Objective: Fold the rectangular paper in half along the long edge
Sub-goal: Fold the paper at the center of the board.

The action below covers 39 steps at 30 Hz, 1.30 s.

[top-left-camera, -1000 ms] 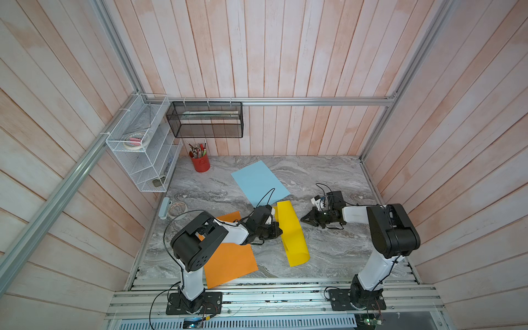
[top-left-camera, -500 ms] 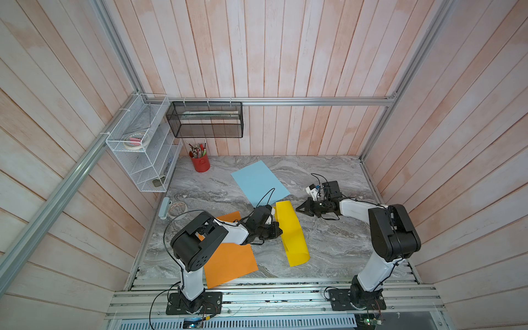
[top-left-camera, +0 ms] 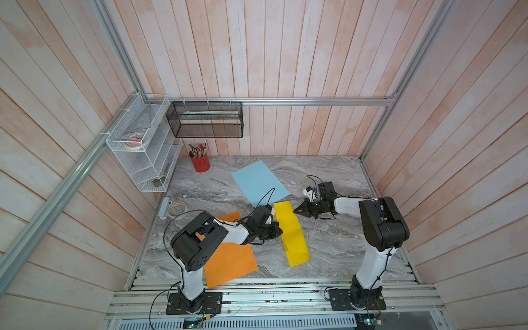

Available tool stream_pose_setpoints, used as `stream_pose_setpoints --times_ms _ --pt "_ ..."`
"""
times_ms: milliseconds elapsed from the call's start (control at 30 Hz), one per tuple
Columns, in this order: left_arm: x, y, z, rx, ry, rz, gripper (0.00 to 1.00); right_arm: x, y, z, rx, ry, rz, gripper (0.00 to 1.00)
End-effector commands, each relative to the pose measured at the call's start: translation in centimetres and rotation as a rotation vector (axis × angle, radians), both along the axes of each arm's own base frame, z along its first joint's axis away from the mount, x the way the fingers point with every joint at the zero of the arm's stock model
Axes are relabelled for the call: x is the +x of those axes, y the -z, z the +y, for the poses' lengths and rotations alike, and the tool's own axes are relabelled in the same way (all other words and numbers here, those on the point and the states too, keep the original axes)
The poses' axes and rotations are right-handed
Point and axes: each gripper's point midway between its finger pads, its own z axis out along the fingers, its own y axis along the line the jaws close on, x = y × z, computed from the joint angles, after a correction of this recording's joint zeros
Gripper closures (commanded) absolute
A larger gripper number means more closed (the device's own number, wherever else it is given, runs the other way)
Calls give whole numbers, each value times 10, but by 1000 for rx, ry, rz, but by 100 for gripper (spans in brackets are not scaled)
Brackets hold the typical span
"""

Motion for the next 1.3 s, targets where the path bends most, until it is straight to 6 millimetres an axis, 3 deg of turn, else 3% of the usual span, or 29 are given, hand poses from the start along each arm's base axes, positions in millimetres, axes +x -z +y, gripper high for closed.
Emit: stream_pose_setpoints --times_ms 0,333,467,600,700,1000,1267 --pt "-19 36 16 121 11 87 100 -10 20 -3 -33 -5 35 100" --pt "-22 37 18 125 11 93 100 -14 48 -13 -79 20 74 100" --pt "-24 39 20 128 9 97 100 -5 42 -14 -59 34 66 100" --pt "-25 40 20 131 10 100 100 5 24 -10 -33 33 29 100" --pt "-25 41 20 131 8 99 100 4 17 -10 -30 33 19 100" --pt "-26 40 22 138 18 94 100 -38 46 -29 -110 38 81 100" --pt "-31 39 25 159 58 79 100 -65 43 -66 -140 125 93 100"
